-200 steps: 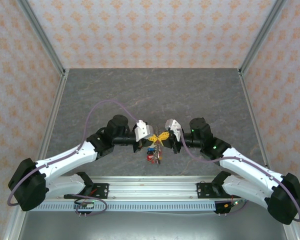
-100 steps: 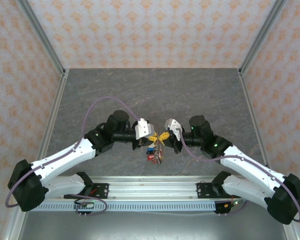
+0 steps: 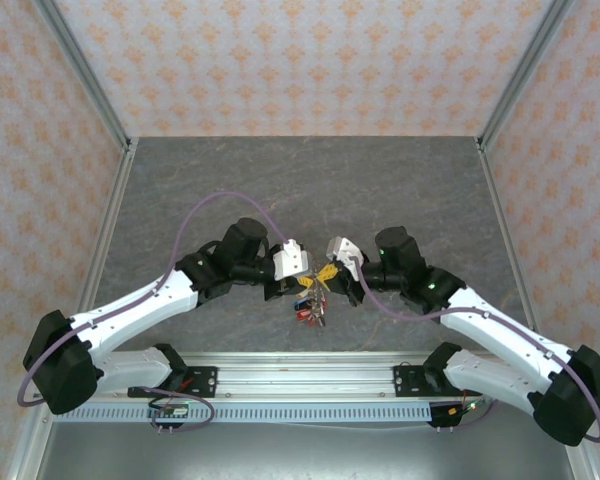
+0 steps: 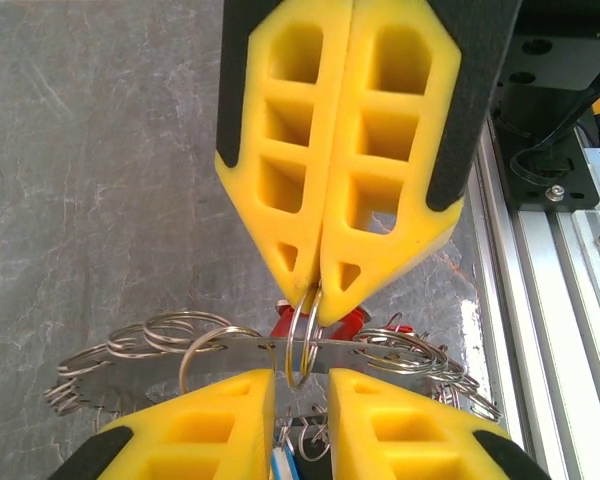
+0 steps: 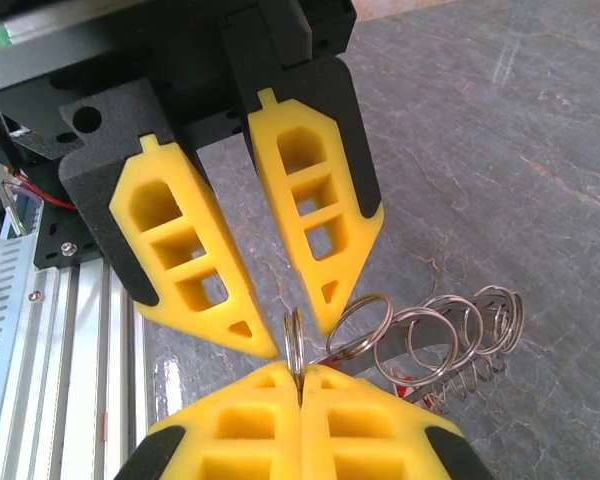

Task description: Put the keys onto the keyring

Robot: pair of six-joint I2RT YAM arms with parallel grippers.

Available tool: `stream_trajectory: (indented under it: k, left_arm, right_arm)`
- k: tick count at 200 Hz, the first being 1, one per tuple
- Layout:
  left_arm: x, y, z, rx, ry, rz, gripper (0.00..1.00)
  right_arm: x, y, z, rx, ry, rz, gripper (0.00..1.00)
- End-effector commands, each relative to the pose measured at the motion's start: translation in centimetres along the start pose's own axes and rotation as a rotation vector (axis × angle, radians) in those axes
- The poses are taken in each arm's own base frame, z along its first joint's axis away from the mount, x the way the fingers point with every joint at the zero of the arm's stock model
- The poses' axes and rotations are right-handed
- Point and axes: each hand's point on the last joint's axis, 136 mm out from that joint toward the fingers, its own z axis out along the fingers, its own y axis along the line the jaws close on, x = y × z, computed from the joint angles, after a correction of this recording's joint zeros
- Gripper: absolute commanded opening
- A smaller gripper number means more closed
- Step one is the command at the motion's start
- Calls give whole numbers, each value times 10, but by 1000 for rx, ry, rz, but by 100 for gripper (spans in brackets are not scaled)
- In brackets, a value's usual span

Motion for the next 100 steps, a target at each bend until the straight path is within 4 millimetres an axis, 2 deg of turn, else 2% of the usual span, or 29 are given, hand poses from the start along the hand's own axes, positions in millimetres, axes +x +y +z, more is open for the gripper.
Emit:
stream_trajectory:
  k: [1, 73, 100]
  left_arm:
    - [-20, 4, -2, -16, -47, 15, 21]
    - [-16, 4, 5, -9, -32, 16, 19]
    - [-15, 5, 7, -13, -20, 16, 10]
  right_arm:
    - [-33, 2, -6, -6, -74, -79, 0]
    - [-33, 0, 1, -19, -67, -75, 1]
    - [-32, -1, 2, -19, -54, -67, 3]
